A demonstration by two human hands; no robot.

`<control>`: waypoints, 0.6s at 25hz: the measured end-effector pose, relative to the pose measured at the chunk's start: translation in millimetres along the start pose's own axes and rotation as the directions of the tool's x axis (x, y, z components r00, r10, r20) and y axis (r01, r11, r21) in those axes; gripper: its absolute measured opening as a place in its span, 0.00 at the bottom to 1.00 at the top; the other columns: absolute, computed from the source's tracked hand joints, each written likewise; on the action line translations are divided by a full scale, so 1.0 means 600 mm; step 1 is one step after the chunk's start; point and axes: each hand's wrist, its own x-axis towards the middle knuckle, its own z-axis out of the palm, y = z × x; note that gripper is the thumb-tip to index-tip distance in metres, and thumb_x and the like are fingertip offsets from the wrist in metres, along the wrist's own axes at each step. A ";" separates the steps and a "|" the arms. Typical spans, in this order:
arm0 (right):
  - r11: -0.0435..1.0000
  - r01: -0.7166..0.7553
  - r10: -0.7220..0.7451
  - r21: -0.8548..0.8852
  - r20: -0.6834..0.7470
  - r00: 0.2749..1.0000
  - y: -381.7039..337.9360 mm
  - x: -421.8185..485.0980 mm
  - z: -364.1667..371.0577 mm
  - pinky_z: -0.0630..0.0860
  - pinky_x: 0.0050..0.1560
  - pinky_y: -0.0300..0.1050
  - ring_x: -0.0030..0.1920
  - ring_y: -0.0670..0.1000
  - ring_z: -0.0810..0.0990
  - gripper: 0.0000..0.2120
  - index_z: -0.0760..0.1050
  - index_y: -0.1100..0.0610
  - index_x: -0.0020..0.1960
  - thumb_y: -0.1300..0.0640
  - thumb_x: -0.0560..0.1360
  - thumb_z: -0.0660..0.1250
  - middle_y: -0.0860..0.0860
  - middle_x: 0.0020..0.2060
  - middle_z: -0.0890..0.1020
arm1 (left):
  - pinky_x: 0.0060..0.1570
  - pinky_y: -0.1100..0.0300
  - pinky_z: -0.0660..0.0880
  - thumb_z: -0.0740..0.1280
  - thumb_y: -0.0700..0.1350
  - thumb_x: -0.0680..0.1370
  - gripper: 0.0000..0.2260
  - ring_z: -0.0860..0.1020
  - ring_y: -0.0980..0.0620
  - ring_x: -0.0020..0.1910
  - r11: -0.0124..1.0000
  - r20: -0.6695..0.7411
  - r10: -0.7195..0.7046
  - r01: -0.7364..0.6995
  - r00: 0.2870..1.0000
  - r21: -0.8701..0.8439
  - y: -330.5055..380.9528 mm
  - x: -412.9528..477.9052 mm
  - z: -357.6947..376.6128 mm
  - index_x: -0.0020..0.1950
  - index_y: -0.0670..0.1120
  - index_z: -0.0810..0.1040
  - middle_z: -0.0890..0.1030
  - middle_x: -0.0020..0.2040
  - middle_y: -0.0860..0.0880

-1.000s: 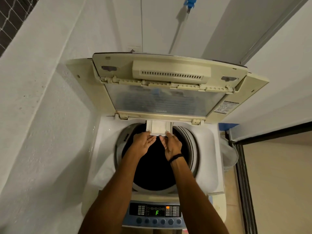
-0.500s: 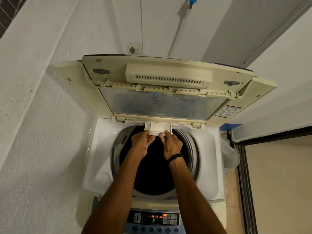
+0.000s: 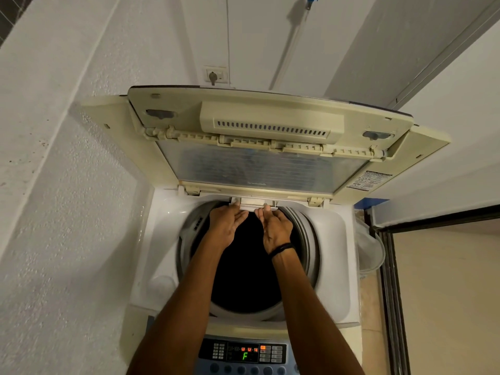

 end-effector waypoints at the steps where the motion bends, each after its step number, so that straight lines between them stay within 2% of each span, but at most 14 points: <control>1: 1.000 0.005 -0.005 0.011 -0.008 1.000 0.000 0.000 0.002 0.82 0.36 0.39 0.39 0.51 0.85 0.23 0.68 0.67 0.70 0.67 0.77 0.69 0.58 0.40 0.85 | 0.37 0.63 0.82 0.68 0.38 0.79 0.05 0.81 0.49 0.40 1.000 -0.008 0.006 -0.006 1.000 0.004 0.000 -0.001 0.001 0.48 0.35 0.77 0.80 0.41 0.40; 4: 0.999 0.017 -0.016 0.031 -0.039 0.999 -0.004 -0.002 0.012 0.82 0.35 0.39 0.40 0.51 0.85 0.25 0.66 0.64 0.72 0.67 0.77 0.69 0.59 0.43 0.84 | 0.39 0.62 0.82 0.68 0.38 0.79 0.07 0.81 0.48 0.41 0.999 -0.032 0.037 -0.036 0.999 0.019 -0.004 0.001 0.006 0.51 0.33 0.77 0.80 0.43 0.39; 6: 1.000 0.014 -0.014 -0.015 -0.060 0.998 -0.007 0.000 0.016 0.82 0.34 0.39 0.39 0.50 0.84 0.20 0.70 0.60 0.67 0.67 0.77 0.69 0.58 0.41 0.83 | 0.39 0.63 0.82 0.68 0.38 0.79 0.09 0.81 0.48 0.41 0.999 -0.041 0.041 -0.040 0.998 0.028 -0.002 0.000 0.010 0.54 0.32 0.77 0.79 0.43 0.39; 9: 0.994 -0.020 0.010 -0.106 -0.090 0.996 -0.014 0.005 0.026 0.84 0.41 0.42 0.37 0.51 0.83 0.07 0.77 0.66 0.56 0.69 0.78 0.67 0.57 0.39 0.82 | 0.37 0.63 0.82 0.67 0.37 0.79 0.09 0.80 0.49 0.40 0.999 -0.055 0.029 -0.027 0.998 0.032 0.000 0.000 0.013 0.56 0.32 0.77 0.79 0.42 0.40; 12: 0.987 -0.054 0.037 -0.150 -0.117 0.993 -0.024 0.009 0.037 0.83 0.50 0.48 0.37 0.54 0.82 0.06 0.77 0.69 0.54 0.70 0.78 0.65 0.59 0.40 0.80 | 0.40 0.62 0.81 0.66 0.36 0.79 0.10 0.80 0.49 0.42 0.999 -0.049 0.033 -0.031 0.998 0.030 0.002 -0.004 0.014 0.58 0.32 0.77 0.80 0.44 0.40; 15: 0.982 -0.058 0.031 -0.177 -0.154 0.988 -0.029 0.002 0.046 0.84 0.47 0.50 0.36 0.56 0.82 0.06 0.77 0.69 0.50 0.73 0.75 0.63 0.61 0.37 0.80 | 0.42 0.61 0.81 0.66 0.37 0.79 0.09 0.80 0.46 0.47 0.999 -0.071 0.043 -0.040 0.997 0.036 0.002 -0.007 0.015 0.57 0.32 0.77 0.79 0.47 0.37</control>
